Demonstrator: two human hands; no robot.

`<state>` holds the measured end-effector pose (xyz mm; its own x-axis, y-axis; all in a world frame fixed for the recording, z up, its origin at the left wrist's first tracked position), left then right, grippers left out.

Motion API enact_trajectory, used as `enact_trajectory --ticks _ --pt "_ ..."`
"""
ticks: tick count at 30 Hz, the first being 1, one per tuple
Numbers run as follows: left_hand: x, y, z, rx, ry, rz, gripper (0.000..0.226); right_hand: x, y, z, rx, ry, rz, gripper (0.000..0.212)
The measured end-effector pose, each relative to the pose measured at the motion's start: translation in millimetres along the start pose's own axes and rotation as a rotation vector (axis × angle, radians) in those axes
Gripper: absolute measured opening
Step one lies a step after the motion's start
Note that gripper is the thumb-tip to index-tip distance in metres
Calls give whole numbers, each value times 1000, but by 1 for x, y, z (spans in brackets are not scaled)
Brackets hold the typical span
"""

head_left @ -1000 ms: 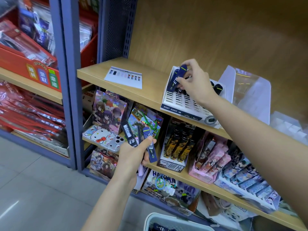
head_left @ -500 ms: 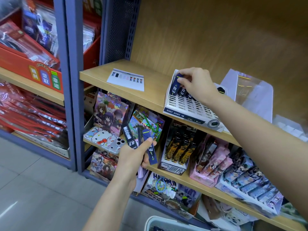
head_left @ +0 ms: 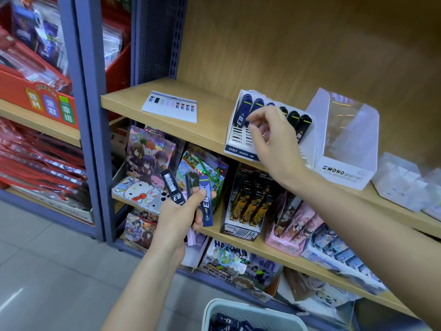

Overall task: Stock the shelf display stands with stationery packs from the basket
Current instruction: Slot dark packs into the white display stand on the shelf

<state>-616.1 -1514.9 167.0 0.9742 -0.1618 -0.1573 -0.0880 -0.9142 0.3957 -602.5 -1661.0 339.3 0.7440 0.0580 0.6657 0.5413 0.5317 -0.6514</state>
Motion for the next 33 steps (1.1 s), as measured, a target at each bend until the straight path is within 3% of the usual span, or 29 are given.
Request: enact_trajectory --ticks 4,7,10,14,16,21,23,28,33 --pt "-4 7 -1 43 28 26 48 -52 27 0 76 177 264 12" --pt "-6 12 3 64 1 50 32 -76 44 -12 124 355 410 21" --pt "-8 19 7 176 -6 99 10 -82 51 -14 252 434 450 15" --pt "-9 26 8 258 23 143 9 -80 43 -11 359 480 477 3" --pt "-10 28 4 266 41 155 8 -68 25 -9 390 465 403 5" --pt "-9 28 3 308 62 170 19 -21 -48 -23 469 418 -116 5" --pt "-10 29 4 315 58 177 25 -5 -63 -31 434 380 -245 9" --pt "-14 30 0 322 100 200 20 27 -53 -54 301 331 -269 6" --pt "-15 28 -6 231 91 204 16 47 -34 -55 213 294 -165 20"
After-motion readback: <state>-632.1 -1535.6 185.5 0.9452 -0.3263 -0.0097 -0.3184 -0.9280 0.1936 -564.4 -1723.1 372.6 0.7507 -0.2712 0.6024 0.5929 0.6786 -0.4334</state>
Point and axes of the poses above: each hand's wrist, its own x-axis towards the middle knuckle, its own y-axis out of the palm, z = x × y, the point moved 8 cm from there along x, towards the middle knuckle, and after that the axes turned 3 degrees about x, right-handed, at the moved point
